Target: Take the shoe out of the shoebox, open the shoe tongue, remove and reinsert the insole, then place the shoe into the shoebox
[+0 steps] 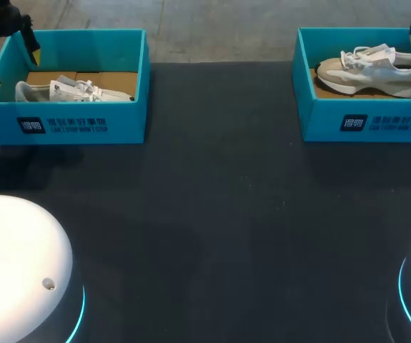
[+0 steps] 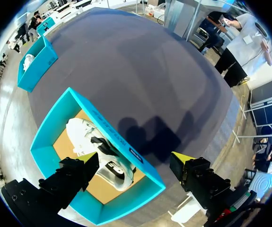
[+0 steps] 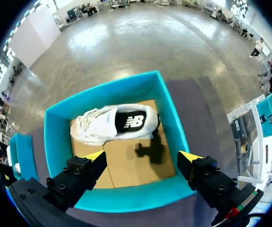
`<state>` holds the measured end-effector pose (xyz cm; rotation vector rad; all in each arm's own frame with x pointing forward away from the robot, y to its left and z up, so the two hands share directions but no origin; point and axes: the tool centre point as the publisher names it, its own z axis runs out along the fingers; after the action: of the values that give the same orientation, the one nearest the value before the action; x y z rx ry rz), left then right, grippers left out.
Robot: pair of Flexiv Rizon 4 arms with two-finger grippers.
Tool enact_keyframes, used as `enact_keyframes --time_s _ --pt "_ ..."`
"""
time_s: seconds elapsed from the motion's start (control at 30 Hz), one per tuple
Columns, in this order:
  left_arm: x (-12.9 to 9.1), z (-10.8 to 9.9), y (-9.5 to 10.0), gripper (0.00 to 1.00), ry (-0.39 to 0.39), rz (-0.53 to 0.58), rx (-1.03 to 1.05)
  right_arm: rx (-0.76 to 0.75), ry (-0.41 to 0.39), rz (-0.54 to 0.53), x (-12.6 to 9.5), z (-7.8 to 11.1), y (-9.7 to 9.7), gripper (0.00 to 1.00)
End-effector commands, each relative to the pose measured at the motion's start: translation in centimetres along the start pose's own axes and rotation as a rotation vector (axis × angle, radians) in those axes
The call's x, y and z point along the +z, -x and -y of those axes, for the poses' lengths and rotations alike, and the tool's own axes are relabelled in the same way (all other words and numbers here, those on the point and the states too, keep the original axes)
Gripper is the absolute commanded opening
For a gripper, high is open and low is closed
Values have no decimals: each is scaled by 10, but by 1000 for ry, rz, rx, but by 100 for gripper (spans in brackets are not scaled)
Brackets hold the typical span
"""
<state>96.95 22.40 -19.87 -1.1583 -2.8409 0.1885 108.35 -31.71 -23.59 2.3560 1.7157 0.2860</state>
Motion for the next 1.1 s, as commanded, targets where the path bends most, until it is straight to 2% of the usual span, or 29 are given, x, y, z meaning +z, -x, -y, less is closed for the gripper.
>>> enact_keyframes --time_s 0.03,0.13,0.17,0.2,0.33,0.43,0.5,0.6,0.7,0.8,1.1 --pt "0 1 -1 100 3 0 0 -3 -100 17 13 -33 -3 100" --pt "0 1 -1 100 3 0 0 17 -99 12 18 -37 -2 100" --pt "0 1 -1 100 3 0 0 28 -109 1 21 -38 -1 90" --pt "0 1 -1 100 3 0 0 32 -112 -2 22 -38 0 89" --pt "0 1 -1 100 3 0 0 30 -148 35 34 -37 4 92" --pt "0 1 -1 100 3 0 0 28 -158 50 39 -36 6 84" --pt "0 1 -1 100 3 0 0 30 -180 58 44 -35 8 84" --pt "0 1 -1 100 3 0 0 38 -206 65 49 -34 12 77" --pt "0 1 -1 100 3 0 0 33 -221 74 54 -33 14 69" --pt "0 1 -1 100 3 0 0 26 -239 80 62 -32 15 75" --pt "0 1 -1 100 3 0 0 11 -269 81 80 -35 13 71"
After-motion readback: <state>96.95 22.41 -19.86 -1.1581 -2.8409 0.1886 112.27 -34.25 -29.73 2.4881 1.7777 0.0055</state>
